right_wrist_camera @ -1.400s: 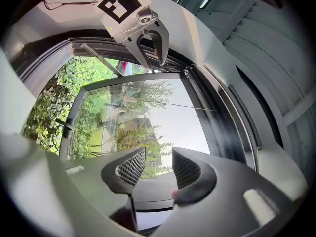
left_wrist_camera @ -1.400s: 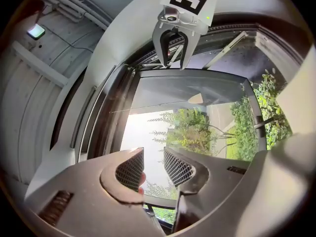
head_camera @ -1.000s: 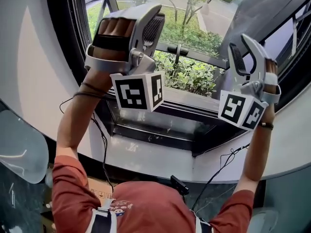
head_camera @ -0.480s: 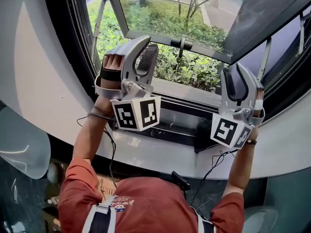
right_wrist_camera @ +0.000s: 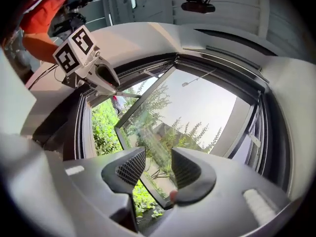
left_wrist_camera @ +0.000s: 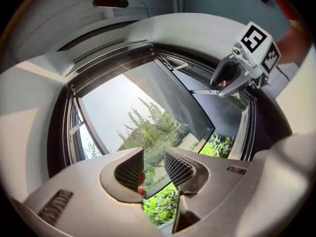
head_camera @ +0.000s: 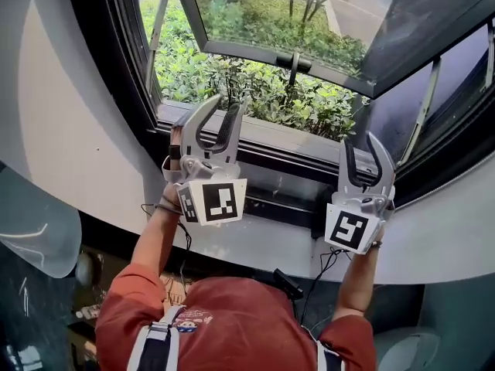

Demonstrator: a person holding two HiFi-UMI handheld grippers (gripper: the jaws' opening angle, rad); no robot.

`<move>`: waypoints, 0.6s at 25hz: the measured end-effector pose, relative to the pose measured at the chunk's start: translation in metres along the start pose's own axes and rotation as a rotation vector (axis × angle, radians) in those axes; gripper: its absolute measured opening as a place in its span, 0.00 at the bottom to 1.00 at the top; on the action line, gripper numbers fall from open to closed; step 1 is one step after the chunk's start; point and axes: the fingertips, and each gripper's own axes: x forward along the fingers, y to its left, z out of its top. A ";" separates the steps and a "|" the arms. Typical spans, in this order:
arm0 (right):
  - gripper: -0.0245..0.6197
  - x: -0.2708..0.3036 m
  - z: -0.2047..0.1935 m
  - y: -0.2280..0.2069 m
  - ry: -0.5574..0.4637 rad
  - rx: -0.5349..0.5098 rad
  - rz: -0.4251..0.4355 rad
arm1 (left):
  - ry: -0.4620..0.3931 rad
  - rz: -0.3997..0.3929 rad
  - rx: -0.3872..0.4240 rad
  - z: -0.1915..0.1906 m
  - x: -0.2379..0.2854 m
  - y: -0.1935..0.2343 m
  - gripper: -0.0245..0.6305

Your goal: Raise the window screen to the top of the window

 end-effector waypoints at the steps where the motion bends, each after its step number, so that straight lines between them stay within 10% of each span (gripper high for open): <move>1: 0.30 -0.003 -0.002 0.004 0.004 0.034 0.003 | 0.006 -0.009 -0.045 -0.003 -0.003 -0.002 0.21; 15: 0.30 -0.035 -0.025 0.047 -0.033 0.414 -0.004 | 0.061 -0.067 -0.373 -0.042 -0.039 -0.049 0.21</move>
